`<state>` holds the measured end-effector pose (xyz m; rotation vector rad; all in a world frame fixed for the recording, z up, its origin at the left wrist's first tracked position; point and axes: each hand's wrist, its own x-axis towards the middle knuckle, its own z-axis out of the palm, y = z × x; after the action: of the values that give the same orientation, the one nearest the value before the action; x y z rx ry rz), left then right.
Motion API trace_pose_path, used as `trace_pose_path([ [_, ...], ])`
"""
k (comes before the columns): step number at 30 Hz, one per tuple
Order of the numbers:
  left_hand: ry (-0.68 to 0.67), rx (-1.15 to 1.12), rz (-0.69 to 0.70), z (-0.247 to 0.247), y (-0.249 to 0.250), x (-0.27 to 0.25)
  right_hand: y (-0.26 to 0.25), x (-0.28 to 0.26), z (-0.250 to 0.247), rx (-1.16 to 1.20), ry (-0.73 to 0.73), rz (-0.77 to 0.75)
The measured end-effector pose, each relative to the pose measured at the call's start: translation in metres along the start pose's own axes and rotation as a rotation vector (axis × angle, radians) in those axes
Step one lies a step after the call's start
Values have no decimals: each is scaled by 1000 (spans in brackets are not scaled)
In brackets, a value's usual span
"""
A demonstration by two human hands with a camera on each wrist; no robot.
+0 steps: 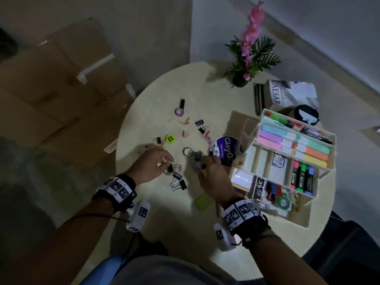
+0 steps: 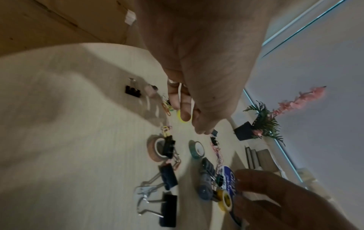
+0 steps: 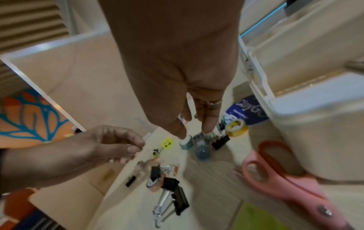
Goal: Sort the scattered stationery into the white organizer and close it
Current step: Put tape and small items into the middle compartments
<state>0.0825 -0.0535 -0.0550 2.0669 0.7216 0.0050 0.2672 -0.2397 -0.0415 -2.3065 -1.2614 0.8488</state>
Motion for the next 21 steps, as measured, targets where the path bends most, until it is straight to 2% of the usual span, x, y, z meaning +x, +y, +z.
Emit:
trace_pose_path([
  [4,-16,18,-8,-13,-21,-14,-6,26,16,27,77,161],
  [11,-3,-19,-4,-37,-59,-23,-18,49,39,-168,122,291],
  [15,2,-10,3,-48,-71,-17,-16,55,48,-200,125,318],
  [19,1,61,36,-55,-63,6,6,57,62,-148,138,319],
  [21,8,117,57,-55,-53,24,-12,45,48,-125,169,313],
])
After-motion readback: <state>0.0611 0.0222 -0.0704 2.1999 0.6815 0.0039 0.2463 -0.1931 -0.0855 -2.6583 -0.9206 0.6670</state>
